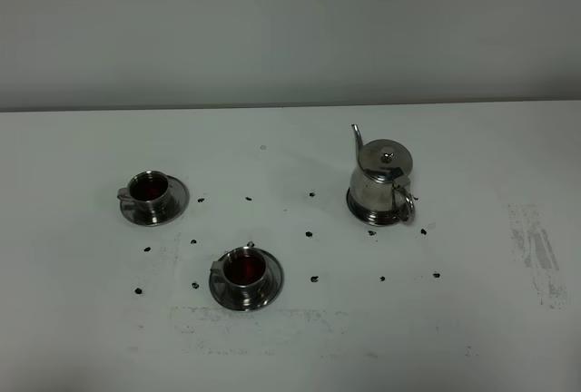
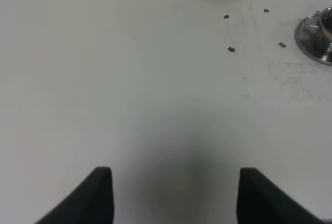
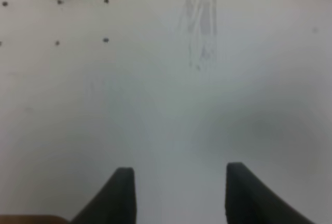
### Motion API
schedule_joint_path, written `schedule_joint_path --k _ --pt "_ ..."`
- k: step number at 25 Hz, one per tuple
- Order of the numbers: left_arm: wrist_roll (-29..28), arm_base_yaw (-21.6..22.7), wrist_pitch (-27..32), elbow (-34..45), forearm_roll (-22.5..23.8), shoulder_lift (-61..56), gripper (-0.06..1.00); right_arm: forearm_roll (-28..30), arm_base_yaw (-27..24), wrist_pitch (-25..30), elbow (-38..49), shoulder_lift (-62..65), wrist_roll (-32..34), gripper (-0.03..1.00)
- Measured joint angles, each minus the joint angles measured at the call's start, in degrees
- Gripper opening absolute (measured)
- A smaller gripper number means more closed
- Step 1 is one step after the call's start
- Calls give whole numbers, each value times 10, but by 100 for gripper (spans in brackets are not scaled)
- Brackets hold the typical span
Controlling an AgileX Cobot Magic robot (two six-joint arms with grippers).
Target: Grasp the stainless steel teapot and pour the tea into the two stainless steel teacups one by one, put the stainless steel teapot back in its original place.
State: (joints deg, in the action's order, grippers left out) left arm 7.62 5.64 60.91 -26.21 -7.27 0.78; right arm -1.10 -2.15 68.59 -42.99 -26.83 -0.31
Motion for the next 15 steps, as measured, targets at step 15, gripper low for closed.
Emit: schedule_joint_path --k 15 --pt "0 0 0 0 0 0 53 1 -7 -47 132 171 -14 39"
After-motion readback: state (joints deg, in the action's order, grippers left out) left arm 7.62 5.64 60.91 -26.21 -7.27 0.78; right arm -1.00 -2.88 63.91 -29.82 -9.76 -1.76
